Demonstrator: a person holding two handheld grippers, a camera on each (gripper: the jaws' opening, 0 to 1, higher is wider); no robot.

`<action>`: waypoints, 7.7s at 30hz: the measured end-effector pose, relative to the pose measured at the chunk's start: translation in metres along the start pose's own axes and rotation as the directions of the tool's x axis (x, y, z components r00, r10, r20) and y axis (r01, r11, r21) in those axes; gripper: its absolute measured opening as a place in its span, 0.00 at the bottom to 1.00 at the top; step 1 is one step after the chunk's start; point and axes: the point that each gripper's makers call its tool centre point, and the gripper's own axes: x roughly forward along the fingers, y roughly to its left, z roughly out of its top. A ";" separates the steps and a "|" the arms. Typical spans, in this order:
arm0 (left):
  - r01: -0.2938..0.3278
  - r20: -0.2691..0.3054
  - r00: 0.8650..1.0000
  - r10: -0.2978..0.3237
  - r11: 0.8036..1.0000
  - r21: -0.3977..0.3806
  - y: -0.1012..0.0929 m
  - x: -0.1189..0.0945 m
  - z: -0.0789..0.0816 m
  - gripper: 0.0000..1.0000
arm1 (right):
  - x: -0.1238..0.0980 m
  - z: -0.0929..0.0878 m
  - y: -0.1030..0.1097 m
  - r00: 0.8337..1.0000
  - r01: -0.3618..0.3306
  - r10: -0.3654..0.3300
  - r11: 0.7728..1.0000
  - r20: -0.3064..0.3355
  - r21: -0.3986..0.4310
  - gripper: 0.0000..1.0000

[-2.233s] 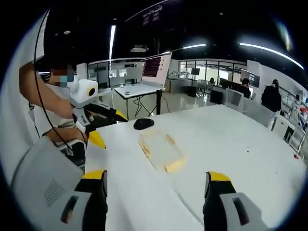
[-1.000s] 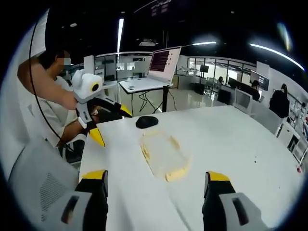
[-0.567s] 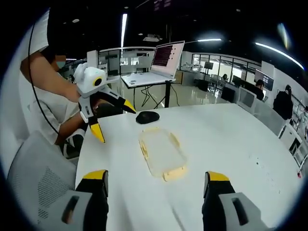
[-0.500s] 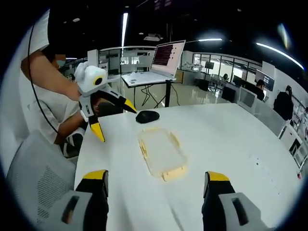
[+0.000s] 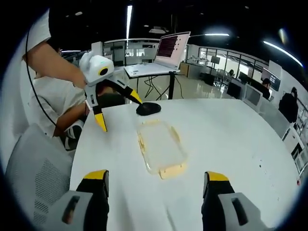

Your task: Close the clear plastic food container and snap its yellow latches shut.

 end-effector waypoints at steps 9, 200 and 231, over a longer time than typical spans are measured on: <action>0.040 -0.052 0.998 -0.037 0.997 0.068 0.010 0.008 -0.008 0.77 | 0.006 -0.006 -0.006 0.999 -0.028 0.027 1.000 -0.036 -0.012 0.79; 0.403 -0.572 0.792 -0.215 0.887 0.224 0.063 0.064 -0.052 0.34 | 0.100 -0.044 -0.037 0.856 -0.275 0.150 0.943 -0.494 -0.190 0.33; 0.377 -0.532 0.823 -0.196 0.890 0.256 0.064 0.041 -0.006 0.35 | 0.057 -0.014 -0.045 0.891 -0.270 0.165 0.941 -0.423 -0.201 0.33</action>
